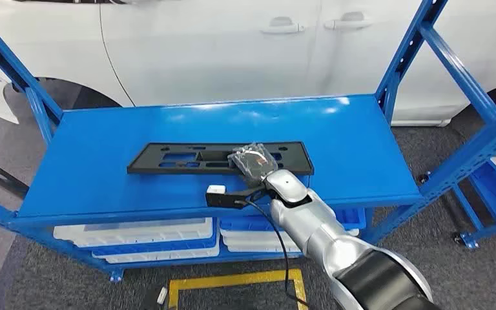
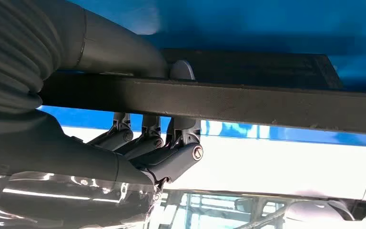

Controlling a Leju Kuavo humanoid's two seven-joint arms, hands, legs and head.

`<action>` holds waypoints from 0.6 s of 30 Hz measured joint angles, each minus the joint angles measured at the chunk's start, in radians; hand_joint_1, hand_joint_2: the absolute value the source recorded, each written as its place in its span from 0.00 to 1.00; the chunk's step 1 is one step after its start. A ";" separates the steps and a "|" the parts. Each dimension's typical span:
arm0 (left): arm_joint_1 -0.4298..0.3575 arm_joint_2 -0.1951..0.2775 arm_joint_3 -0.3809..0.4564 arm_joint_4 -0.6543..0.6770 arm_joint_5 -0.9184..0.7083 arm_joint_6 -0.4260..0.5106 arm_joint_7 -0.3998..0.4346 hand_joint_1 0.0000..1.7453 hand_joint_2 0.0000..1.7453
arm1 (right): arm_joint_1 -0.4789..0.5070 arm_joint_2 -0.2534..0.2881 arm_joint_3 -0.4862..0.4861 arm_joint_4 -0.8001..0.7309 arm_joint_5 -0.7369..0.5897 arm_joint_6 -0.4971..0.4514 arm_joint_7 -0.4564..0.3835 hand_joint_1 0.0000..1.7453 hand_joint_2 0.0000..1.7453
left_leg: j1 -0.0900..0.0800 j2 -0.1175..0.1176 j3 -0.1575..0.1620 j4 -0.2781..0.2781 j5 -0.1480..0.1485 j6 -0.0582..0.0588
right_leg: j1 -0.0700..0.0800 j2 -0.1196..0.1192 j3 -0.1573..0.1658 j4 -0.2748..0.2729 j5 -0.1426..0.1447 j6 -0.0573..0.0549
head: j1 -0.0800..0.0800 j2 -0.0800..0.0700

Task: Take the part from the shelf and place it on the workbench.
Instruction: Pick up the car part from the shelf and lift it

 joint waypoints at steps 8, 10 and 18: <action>0.000 -0.001 0.012 0.000 -0.002 -0.002 -0.006 0.00 0.00 | 0.010 -0.003 -0.001 -0.001 -0.009 -0.018 -0.015 1.00 1.00 | 0.007 0.003 0.007 -0.020 0.014 0.022 | -0.001 -0.002 -0.129 0.275 -0.123 0.019 | 0.002 0.000; 0.000 -0.001 0.015 0.000 -0.003 -0.002 -0.007 0.00 0.00 | 0.010 -0.004 -0.001 -0.003 -0.011 -0.023 -0.018 1.00 1.00 | 0.008 0.002 0.006 -0.014 0.011 0.019 | -0.003 -0.003 -0.093 0.198 -0.066 0.019 | 0.002 0.000; -0.004 0.000 0.018 0.000 -0.002 -0.012 -0.017 0.00 0.25 | 0.006 -0.001 -0.001 -0.039 -0.017 -0.035 -0.025 1.00 1.00 | 0.006 0.001 -0.018 0.033 -0.022 -0.020 | 0.000 -0.002 -0.015 0.014 -0.002 -0.024 | 0.000 0.000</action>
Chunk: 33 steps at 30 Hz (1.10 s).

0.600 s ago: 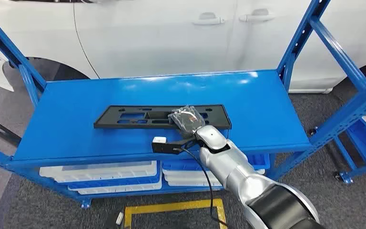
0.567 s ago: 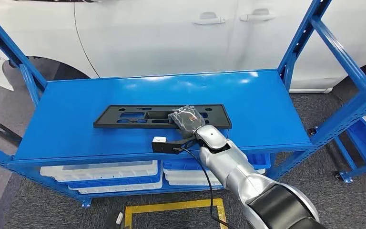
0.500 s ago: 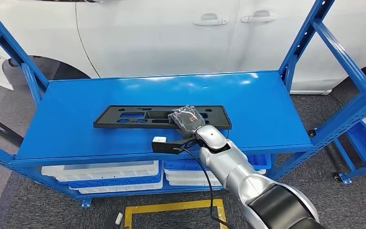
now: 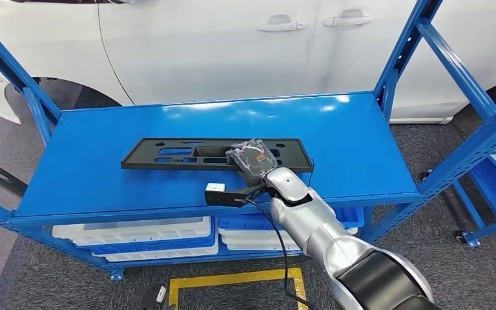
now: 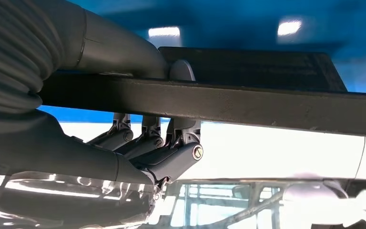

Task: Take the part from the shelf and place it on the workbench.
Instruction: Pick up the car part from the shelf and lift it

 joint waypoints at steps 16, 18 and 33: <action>-0.015 0.002 0.050 0.000 0.057 -0.019 -0.080 0.00 1.00 | -0.006 -0.001 0.000 -0.066 -0.001 -0.013 -0.002 1.00 1.00 | 0.001 0.002 0.017 -0.050 0.036 0.033 | 0.007 0.000 -0.017 0.038 -0.031 0.026 | 0.000 0.000; -0.018 0.001 0.060 0.000 0.062 -0.026 -0.086 0.00 1.00 | -0.010 -0.004 0.000 -0.078 -0.001 -0.015 -0.002 1.00 1.00 | 0.003 0.003 0.019 -0.055 0.039 0.039 | 0.006 -0.001 -0.072 0.154 -0.090 0.032 | 0.001 0.000; -0.025 0.001 0.087 0.000 0.069 -0.015 -0.093 0.00 1.00 | -0.003 -0.024 0.003 -0.159 0.007 -0.015 0.000 1.00 1.00 | 0.005 0.001 -0.061 0.138 -0.075 -0.011 | -0.006 0.000 -0.010 0.006 0.000 -0.007 | -0.001 0.000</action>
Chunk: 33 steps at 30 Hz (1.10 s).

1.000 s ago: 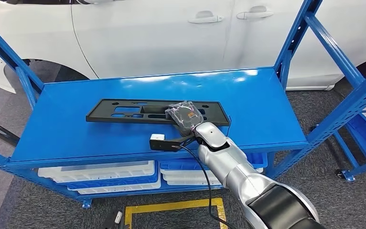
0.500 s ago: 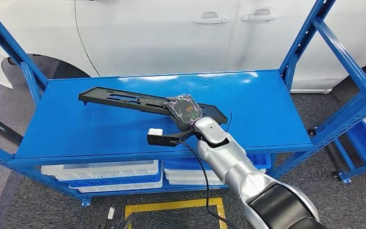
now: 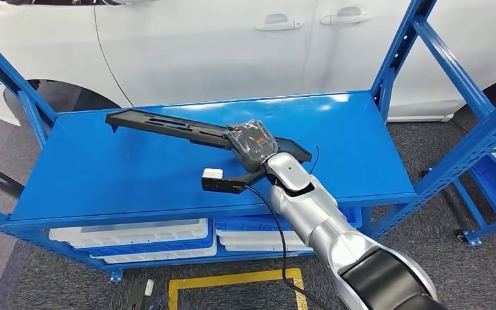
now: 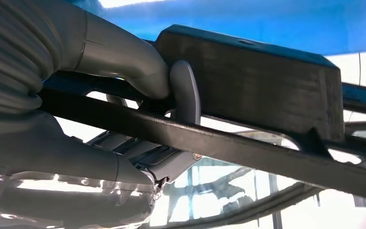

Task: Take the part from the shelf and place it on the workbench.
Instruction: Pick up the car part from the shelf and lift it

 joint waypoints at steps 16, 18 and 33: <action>0.004 -0.001 0.037 0.000 0.011 0.005 0.026 0.00 1.00 | 0.024 -0.039 0.007 -0.167 -0.133 0.036 -0.040 1.00 1.00 | -0.002 0.001 0.073 -0.187 0.111 0.052 | 0.006 0.000 -0.082 0.185 -0.105 0.040 | 0.002 0.000; 0.008 -0.001 0.037 0.000 0.008 0.006 0.027 0.00 1.00 | 0.037 -0.047 0.007 -0.188 -0.151 0.042 -0.047 1.00 1.00 | -0.003 0.001 0.073 -0.184 0.110 0.053 | 0.004 0.000 -0.120 0.263 -0.121 0.044 | 0.002 0.000; 0.017 0.001 0.053 0.000 0.007 0.010 0.020 0.00 1.00 | 0.062 -0.072 0.039 -0.396 -0.317 0.102 -0.100 1.00 1.00 | -0.001 0.000 -0.065 0.130 -0.041 -0.003 | 0.004 -0.002 0.000 0.004 -0.006 -0.003 | 0.000 0.000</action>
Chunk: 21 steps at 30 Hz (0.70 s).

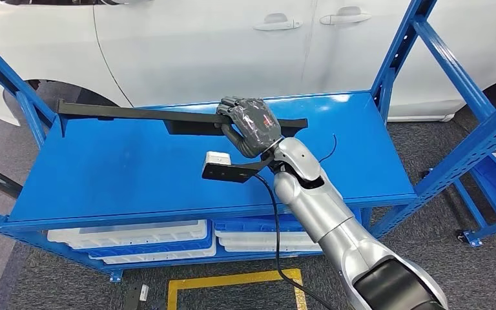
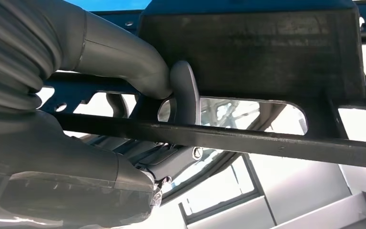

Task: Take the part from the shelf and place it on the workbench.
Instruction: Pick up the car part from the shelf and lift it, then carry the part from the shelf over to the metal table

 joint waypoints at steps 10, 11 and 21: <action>-0.004 0.003 0.008 0.000 -0.003 0.001 -0.003 0.00 1.00 | 0.008 -0.019 0.018 -0.109 -0.150 0.087 -0.033 1.00 1.00 | -0.007 -0.001 0.134 -0.304 0.144 0.044 | 0.005 0.001 0.004 0.001 -0.007 0.032 | 0.000 0.000; -0.004 0.003 0.009 0.000 -0.003 0.001 -0.003 0.00 1.00 | 0.008 -0.022 0.018 -0.123 -0.185 0.109 -0.044 1.00 1.00 | -0.005 0.000 0.137 -0.312 0.149 0.049 | 0.005 0.001 -0.008 0.028 -0.026 0.035 | 0.000 0.000; -0.004 0.004 0.014 0.000 -0.003 0.002 0.000 0.00 1.00 | 0.046 -0.044 0.008 -0.241 -0.578 0.412 -0.131 1.00 1.00 | -0.007 -0.003 0.131 -0.282 0.131 0.038 | -0.003 0.001 0.001 0.016 -0.006 0.038 | 0.000 0.000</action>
